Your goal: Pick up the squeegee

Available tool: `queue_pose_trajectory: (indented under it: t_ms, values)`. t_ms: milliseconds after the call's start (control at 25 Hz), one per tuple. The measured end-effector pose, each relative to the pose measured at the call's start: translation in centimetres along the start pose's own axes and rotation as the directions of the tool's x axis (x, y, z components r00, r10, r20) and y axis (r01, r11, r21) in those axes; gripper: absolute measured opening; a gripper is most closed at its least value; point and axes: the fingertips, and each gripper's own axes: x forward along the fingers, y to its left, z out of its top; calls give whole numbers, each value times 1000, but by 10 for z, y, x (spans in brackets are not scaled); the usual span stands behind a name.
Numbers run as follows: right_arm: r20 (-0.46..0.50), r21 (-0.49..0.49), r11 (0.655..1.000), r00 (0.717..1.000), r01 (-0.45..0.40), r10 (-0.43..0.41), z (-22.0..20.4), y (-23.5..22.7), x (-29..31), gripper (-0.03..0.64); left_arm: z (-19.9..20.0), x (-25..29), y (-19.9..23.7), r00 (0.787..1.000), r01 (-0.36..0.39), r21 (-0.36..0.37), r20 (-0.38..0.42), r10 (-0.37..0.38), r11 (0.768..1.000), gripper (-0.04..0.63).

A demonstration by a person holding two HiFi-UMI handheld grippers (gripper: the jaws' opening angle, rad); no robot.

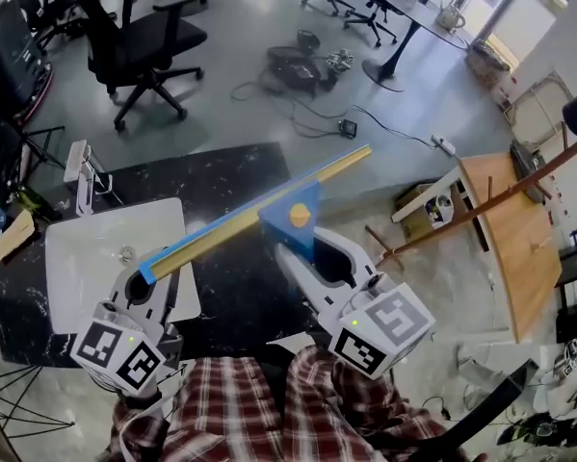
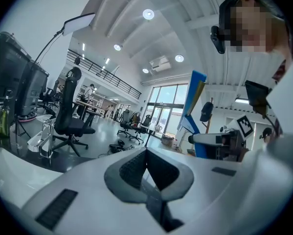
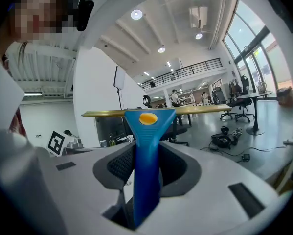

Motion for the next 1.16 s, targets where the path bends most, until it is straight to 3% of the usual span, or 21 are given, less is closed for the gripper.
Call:
queue_pose_trajectory:
  t_ms: [560, 1160]
  values:
    - [-8, 36, 998, 999, -50, 50, -8, 11, 5, 137, -7, -3, -3, 1000, -7, -26, -8, 7, 1000, 9]
    - [-30, 29, 999, 999, -43, 44, -14, 9, 9, 137, -11, -4, 1, 1000, -4, -36, -12, 4, 999, 9]
